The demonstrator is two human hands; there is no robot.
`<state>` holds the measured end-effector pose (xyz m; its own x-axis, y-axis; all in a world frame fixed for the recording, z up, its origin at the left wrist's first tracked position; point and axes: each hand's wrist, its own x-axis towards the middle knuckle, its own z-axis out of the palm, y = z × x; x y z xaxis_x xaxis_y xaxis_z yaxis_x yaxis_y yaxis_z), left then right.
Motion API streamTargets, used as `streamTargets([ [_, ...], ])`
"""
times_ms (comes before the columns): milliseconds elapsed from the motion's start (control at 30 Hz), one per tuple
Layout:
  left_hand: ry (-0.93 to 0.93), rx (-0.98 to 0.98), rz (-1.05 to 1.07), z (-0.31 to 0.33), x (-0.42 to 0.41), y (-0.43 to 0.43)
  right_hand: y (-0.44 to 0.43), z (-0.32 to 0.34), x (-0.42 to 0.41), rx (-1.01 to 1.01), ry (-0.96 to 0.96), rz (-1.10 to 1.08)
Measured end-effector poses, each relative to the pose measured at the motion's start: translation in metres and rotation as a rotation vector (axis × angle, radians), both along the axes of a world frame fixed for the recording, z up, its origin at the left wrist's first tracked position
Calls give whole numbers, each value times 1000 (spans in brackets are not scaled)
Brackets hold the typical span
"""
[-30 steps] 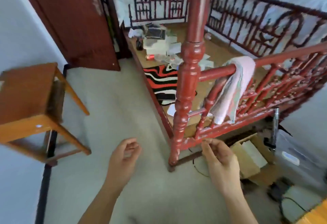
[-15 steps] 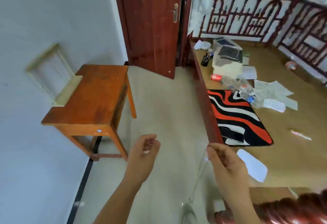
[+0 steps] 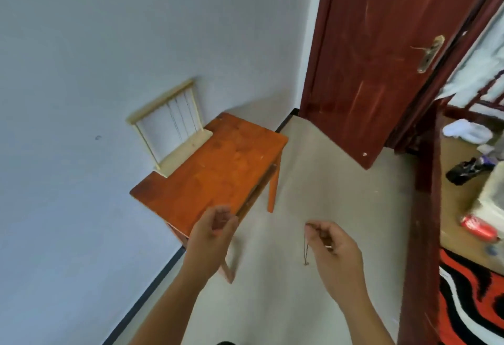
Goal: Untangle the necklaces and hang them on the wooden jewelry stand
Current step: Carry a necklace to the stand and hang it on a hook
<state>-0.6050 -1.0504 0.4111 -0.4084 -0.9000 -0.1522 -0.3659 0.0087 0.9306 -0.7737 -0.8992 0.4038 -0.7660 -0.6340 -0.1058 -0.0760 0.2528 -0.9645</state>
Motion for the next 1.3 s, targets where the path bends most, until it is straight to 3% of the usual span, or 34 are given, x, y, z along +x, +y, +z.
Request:
streamTargets([
  [233, -8, -50, 210, -32, -28, -105, -163, -2, -67, 31, 31, 289],
  [433, 23, 96, 148, -83, -49, -213, -310, -14, -81, 148, 97, 620],
  [667, 40, 53, 41, -67, -78, -309, -431, 14, -87, 189, 244, 886],
  [800, 204, 45, 30, -58, -80, -344, -477, 27, -88, 156, 244, 993],
  [1033, 276, -39, 415, -56, -83, -361, -526, 8, -96, 130, 385, 1094],
  [1300, 363, 41, 638, -55, -66, -371, -578, 13, -89, 111, 268, 1304],
])
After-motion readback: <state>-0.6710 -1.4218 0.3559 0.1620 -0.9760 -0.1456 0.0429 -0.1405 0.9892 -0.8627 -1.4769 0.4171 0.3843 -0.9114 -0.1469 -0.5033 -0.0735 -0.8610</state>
